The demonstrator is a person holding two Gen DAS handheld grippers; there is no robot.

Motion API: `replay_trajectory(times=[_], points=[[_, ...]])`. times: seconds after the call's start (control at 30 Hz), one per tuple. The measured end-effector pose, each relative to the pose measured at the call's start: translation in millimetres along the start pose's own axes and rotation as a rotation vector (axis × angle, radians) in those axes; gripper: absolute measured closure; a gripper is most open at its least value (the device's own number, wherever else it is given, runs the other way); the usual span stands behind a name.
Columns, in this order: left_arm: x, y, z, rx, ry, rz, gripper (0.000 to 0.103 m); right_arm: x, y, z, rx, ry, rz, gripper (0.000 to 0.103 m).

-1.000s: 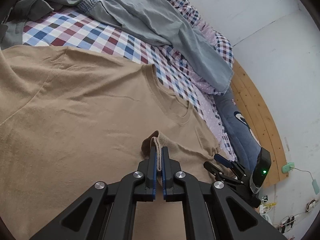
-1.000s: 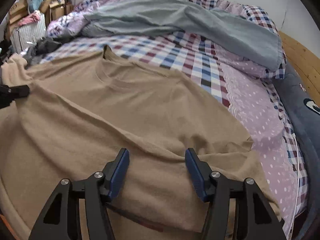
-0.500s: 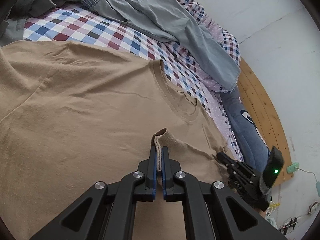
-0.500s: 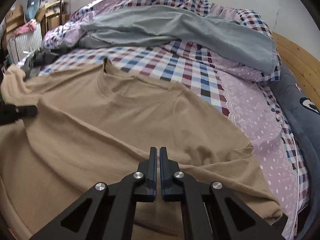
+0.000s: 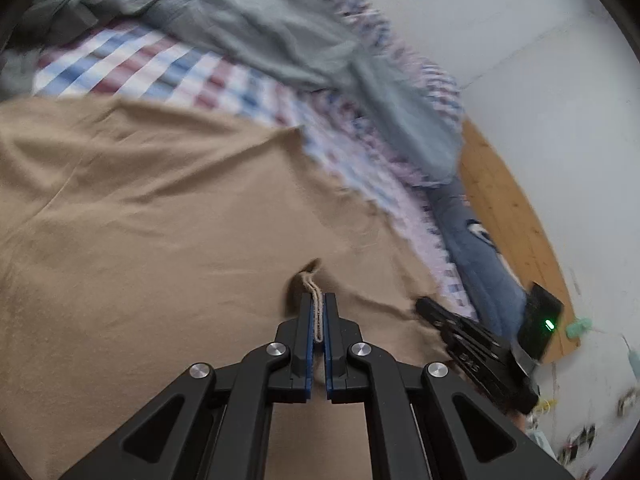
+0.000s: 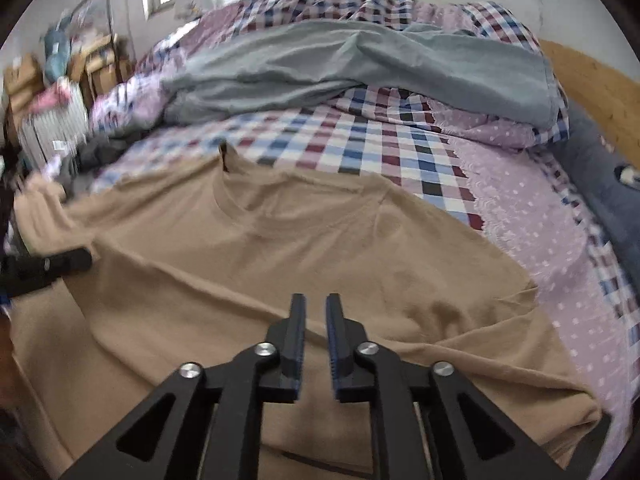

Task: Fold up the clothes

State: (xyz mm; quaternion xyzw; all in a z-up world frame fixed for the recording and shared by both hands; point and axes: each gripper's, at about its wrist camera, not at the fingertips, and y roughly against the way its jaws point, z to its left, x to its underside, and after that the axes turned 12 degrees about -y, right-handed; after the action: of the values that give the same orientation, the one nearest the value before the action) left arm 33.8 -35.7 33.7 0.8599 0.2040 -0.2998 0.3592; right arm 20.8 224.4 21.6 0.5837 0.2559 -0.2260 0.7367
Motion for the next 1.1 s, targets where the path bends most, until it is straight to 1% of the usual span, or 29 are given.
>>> replay_trajectory(times=[0.03, 0.1, 0.13, 0.17, 0.23, 0.3, 0.33, 0.37, 0.4, 0.43, 0.47, 0.5, 0.53, 0.57, 0.6, 0.7, 0.77, 0.87, 0.97, 1.1], points=[[1, -2, -14, 0.031, -0.075, 0.022, 0.101, -2, 1, -2, -0.014, -0.022, -0.001, 0.077], [6, -9, -43, 0.085, -0.232, 0.091, 0.101, -5, 2, -7, -0.042, -0.065, -0.002, 0.071], [9, -13, -58, 0.111, -0.310, 0.126, 0.101, -6, 3, -10, -0.057, -0.086, -0.003, 0.070], [16, -20, -69, 0.127, -0.368, 0.183, 0.101, -8, 4, -12, -0.071, -0.108, -0.004, 0.070], [29, -30, -77, 0.135, -0.410, 0.259, 0.101, -11, 5, -17, -0.099, -0.151, -0.005, 0.070], [38, -40, -76, 0.180, -0.390, 0.338, 0.100, -14, 6, -22, -0.127, -0.192, -0.006, 0.069], [42, -42, -75, 0.189, -0.380, 0.361, 0.100, -14, 4, -21, -0.135, -0.192, 0.001, 0.069], [44, -43, -74, 0.196, -0.364, 0.369, 0.098, -14, 3, -17, -0.149, -0.186, 0.007, 0.069], [45, -44, -72, 0.204, -0.346, 0.374, 0.094, -13, 2, -13, -0.157, -0.176, 0.011, 0.069], [44, -45, -69, 0.217, -0.317, 0.376, 0.085, -12, 1, -9, -0.166, -0.165, 0.014, 0.069], [43, -45, -66, 0.230, -0.286, 0.377, 0.078, -11, 1, -5, -0.174, -0.155, 0.017, 0.069], [43, -45, -64, 0.238, -0.262, 0.375, 0.062, -10, 0, -1, -0.182, -0.145, 0.020, 0.069], [40, -44, -62, 0.252, -0.238, 0.367, 0.052, -9, -1, 3, -0.190, -0.135, 0.023, 0.069], [39, -41, -61, 0.268, -0.217, 0.355, 0.049, -8, -1, 7, -0.199, -0.125, 0.026, 0.069], [37, -38, -60, 0.274, -0.204, 0.340, 0.047, -7, -2, 11, -0.207, -0.115, 0.029, 0.069], [30, -29, -57, 0.276, -0.174, 0.293, 0.046, -4, -4, 23, -0.231, -0.084, 0.038, 0.069], [25, -26, -54, 0.240, -0.166, 0.267, 0.046, -3, -5, 26, -0.241, -0.080, 0.041, 0.069], [24, -28, -48, 0.183, -0.155, 0.260, 0.046, -3, -6, 23, -0.238, -0.098, 0.035, 0.069], [22, -31, -46, 0.145, -0.143, 0.256, 0.046, -4, -7, 19, -0.229, -0.113, 0.035, 0.069], [21, -37, -46, 0.120, -0.153, 0.246, 0.046, -4, -5, 17, -0.222, -0.121, 0.030, 0.068]])
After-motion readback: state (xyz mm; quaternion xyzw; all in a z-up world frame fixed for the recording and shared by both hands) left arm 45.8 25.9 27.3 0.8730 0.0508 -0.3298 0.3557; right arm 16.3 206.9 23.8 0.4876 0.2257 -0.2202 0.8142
